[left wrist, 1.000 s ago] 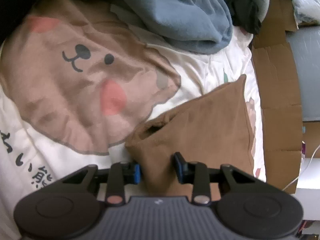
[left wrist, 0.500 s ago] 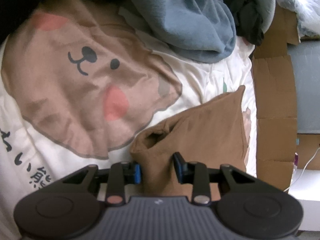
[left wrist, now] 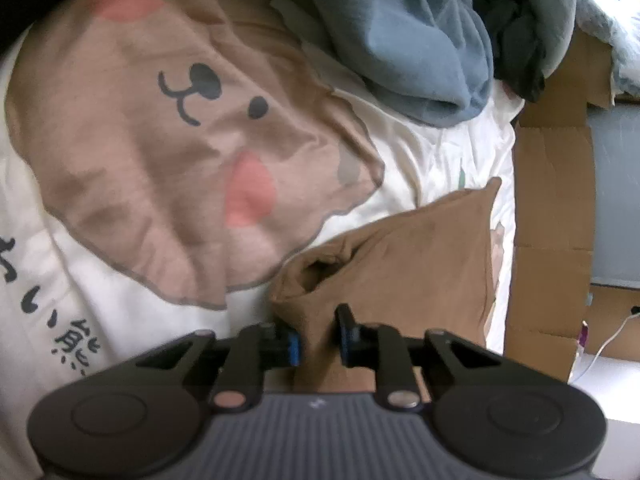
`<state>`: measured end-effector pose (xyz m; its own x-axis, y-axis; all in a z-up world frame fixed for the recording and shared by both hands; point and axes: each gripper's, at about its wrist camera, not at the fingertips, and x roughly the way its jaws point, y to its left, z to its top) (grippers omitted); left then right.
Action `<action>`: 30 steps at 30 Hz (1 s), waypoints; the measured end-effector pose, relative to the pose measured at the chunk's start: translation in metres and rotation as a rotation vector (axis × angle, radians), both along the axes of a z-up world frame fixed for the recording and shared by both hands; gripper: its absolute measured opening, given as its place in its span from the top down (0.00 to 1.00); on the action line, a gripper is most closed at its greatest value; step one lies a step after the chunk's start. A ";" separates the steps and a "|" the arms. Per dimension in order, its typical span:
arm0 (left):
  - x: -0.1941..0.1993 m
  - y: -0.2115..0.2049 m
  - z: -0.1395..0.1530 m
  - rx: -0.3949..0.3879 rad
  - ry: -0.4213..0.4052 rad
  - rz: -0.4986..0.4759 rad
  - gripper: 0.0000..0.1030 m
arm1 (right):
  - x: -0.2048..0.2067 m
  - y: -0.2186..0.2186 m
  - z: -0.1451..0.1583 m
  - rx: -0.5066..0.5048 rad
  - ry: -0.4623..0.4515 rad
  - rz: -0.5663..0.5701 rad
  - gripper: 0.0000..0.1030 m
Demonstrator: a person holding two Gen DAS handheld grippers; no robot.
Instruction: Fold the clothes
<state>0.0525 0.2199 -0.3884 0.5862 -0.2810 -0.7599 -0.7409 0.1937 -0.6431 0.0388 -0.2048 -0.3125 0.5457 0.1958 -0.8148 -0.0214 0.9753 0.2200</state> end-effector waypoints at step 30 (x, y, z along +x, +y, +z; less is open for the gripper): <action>0.041 -0.018 0.061 0.038 -0.342 -0.196 0.94 | -0.023 0.036 0.017 -0.079 -0.087 0.186 0.91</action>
<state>0.0935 0.2018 -0.3274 0.7453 -0.3876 -0.5425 -0.4322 0.3386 -0.8358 0.0156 -0.1691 -0.2953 0.5750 0.2367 -0.7832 -0.2177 0.9670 0.1324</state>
